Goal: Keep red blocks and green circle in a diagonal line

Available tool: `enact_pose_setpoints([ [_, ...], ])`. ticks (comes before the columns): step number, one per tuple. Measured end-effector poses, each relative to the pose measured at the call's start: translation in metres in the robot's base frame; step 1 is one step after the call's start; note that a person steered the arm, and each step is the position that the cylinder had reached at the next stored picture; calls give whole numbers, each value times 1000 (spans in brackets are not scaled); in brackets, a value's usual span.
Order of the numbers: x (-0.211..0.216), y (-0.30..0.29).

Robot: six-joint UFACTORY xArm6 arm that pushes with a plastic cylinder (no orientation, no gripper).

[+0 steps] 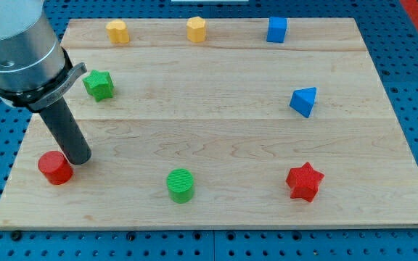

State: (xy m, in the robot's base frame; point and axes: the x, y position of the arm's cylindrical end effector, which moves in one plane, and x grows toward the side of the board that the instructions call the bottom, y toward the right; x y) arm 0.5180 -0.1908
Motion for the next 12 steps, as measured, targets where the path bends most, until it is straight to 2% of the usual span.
enact_pose_setpoints([
  [1, 0, 0],
  [2, -17, -1],
  [8, -19, -3],
  [9, -20, 58],
  [11, -19, 332],
  [12, 13, 438],
])
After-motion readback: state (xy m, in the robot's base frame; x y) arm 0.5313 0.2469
